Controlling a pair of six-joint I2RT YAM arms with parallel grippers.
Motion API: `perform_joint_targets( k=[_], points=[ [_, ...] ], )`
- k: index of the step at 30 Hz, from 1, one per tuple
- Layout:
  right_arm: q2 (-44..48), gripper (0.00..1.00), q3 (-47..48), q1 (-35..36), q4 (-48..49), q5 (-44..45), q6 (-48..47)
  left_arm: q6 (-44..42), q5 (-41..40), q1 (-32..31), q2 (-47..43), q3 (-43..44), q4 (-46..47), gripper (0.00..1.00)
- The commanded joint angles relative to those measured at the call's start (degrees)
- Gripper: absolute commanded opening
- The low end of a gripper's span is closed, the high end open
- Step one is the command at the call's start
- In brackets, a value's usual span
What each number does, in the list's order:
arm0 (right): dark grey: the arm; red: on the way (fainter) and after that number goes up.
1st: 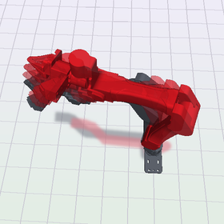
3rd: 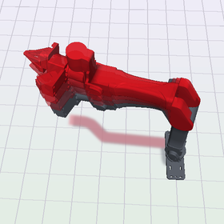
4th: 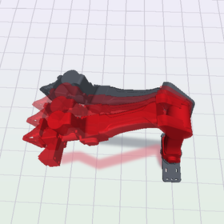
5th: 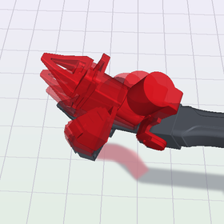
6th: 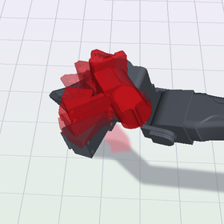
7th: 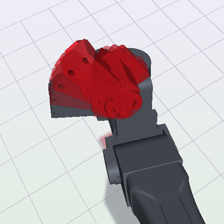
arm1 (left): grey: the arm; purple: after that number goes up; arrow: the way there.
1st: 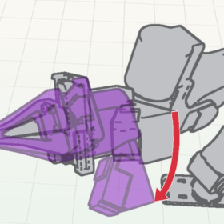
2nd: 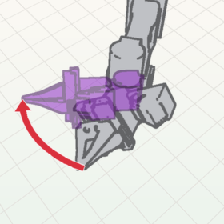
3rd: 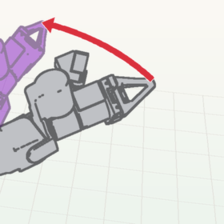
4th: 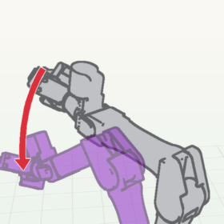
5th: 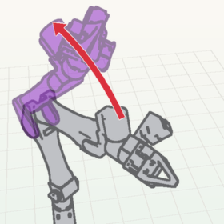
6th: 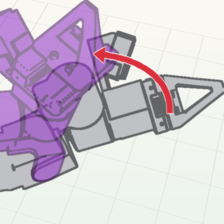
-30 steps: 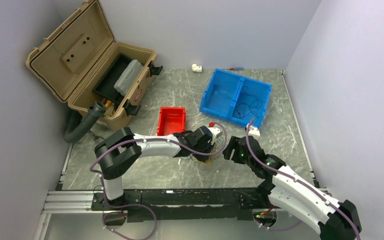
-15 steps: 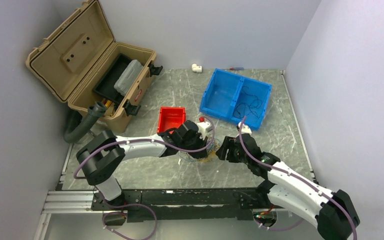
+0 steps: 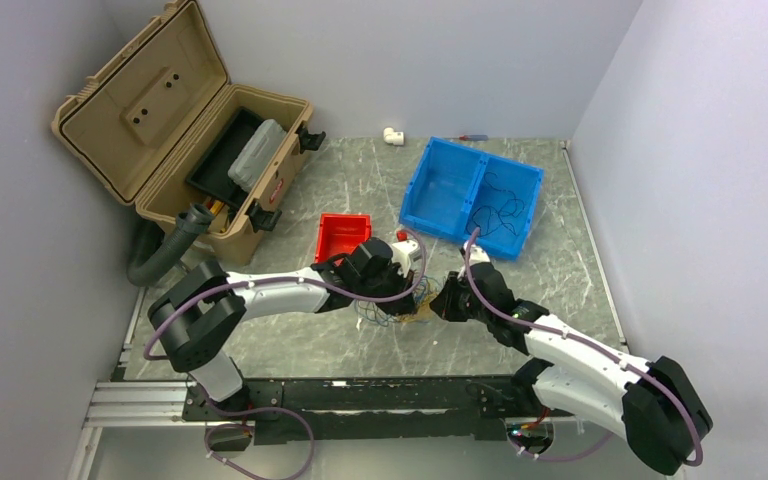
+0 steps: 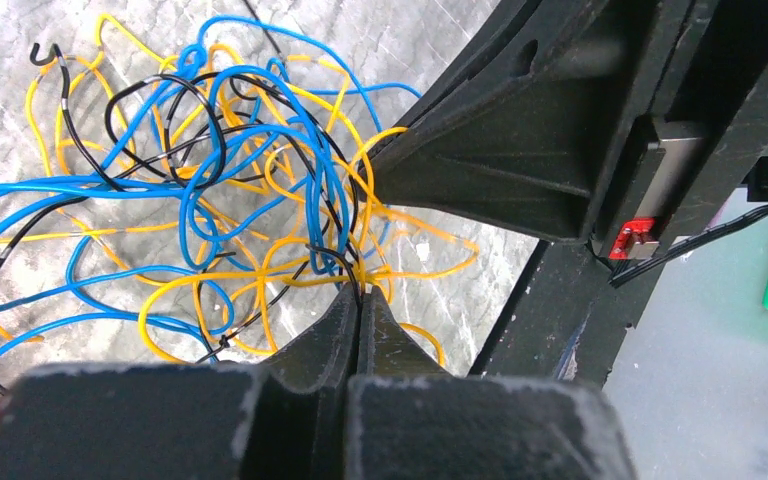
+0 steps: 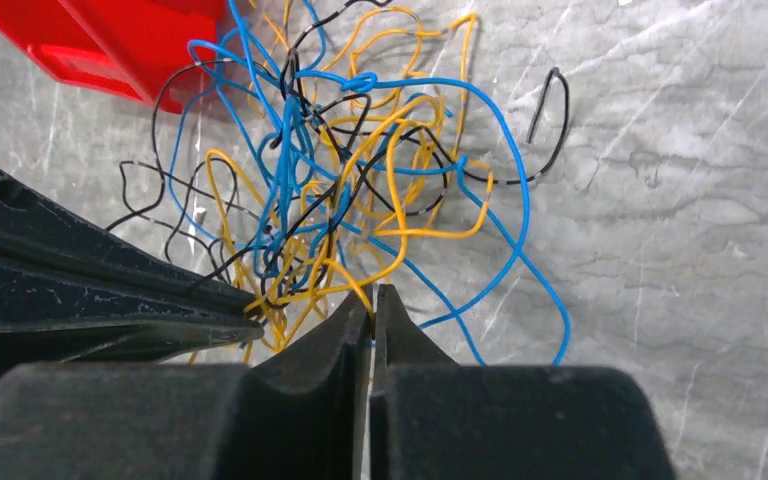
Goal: Untangle the cables
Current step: Untie the cable.
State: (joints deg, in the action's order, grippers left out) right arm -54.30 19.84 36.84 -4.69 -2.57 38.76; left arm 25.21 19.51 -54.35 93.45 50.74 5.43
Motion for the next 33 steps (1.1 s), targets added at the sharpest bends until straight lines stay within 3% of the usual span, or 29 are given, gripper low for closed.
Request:
perform_joint_targets(
  k=[1,8,10,16,25,33],
  points=[
    [1.1,0.01,1.3,0.0,-1.1,5.0,1.5,0.7,0.1,0.3,-3.2,0.8,0.3,0.0],
    [10.5,0.0,4.3,-0.1,-25.9,31.1,19.3,2.2,-11.6,1.5,-10.8,-2.5,-4.1,0.0],
    [14.3,0.0,4.6,-0.2,-32.0,36.0,25.1,4.1,-15.5,2.7,-13.5,-4.2,-5.2,0.0],
    [20.7,0.0,7.2,-0.2,-44.3,43.6,37.1,7.1,-17.7,4.8,-18.4,-9.8,-3.4,0.0],
    [26.4,0.0,8.9,-0.1,-41.3,41.7,27.7,3.6,-11.9,4.8,-18.6,-10.4,-1.6,0.0],
    [27.8,0.0,16.2,-0.1,-54.7,52.1,33.7,1.7,-19.1,4.9,-26.7,-11.3,-8.9,0.0]
  ],
)
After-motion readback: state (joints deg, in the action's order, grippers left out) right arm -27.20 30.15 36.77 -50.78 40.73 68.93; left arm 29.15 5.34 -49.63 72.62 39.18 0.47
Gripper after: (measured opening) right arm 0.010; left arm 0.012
